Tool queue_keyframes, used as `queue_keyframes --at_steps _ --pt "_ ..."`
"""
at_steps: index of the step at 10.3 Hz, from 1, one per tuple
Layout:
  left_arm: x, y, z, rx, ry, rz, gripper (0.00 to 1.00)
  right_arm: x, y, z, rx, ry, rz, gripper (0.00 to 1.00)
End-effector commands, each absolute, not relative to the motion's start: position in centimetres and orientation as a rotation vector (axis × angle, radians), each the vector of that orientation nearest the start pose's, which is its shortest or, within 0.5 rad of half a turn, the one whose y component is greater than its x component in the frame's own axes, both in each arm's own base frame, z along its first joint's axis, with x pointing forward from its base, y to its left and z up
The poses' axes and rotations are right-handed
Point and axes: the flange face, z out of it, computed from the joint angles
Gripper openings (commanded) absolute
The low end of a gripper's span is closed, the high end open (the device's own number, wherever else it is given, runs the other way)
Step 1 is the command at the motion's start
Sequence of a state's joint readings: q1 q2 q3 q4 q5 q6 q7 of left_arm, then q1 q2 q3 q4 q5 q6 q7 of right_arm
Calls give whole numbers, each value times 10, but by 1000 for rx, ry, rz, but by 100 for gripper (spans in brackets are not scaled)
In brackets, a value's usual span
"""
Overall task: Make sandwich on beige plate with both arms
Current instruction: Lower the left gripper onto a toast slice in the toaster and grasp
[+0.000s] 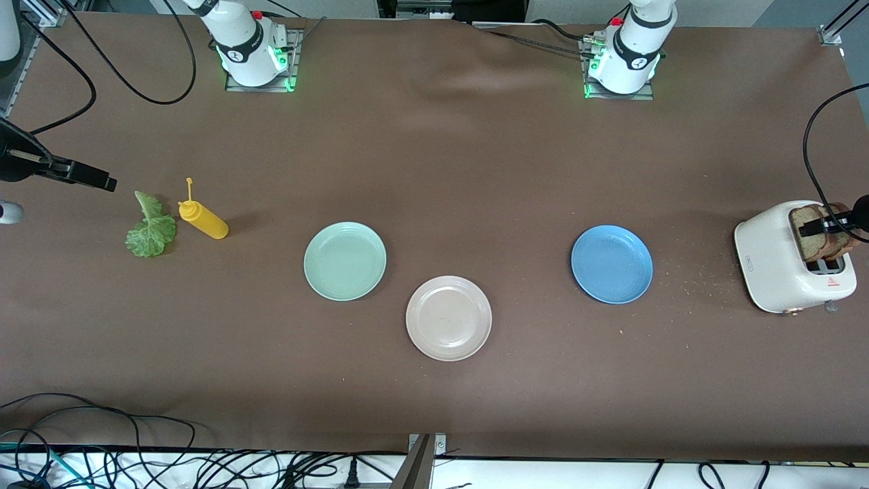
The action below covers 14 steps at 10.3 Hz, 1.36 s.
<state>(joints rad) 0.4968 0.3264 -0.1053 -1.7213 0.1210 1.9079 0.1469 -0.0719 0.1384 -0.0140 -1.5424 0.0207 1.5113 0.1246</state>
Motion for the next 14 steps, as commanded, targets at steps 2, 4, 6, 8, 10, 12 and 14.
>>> queue_keyframes --at_steps 2,4,6,8,10,12,14 --pt "565 270 401 -3053 -228 165 0 581 -47 560 -3086 326 270 100" --pt "562 277 397 -3054 -223 157 0 580 -47 559 -3084 328 285 100" --pt "565 275 404 -3053 -224 147 0 580 -47 559 -3085 326 285 100" --pt "567 276 411 -3060 -248 126 0 579 -47 559 -3084 325 292 100" --pt "584 275 451 -3060 -244 109 0 578 -46 560 -3083 325 299 100" --pt "598 275 473 -3136 -274 133 0 578 -46 560 -3083 325 299 100" --pt "598 260 476 -3217 -286 168 0 578 -47 560 -3083 330 299 100"
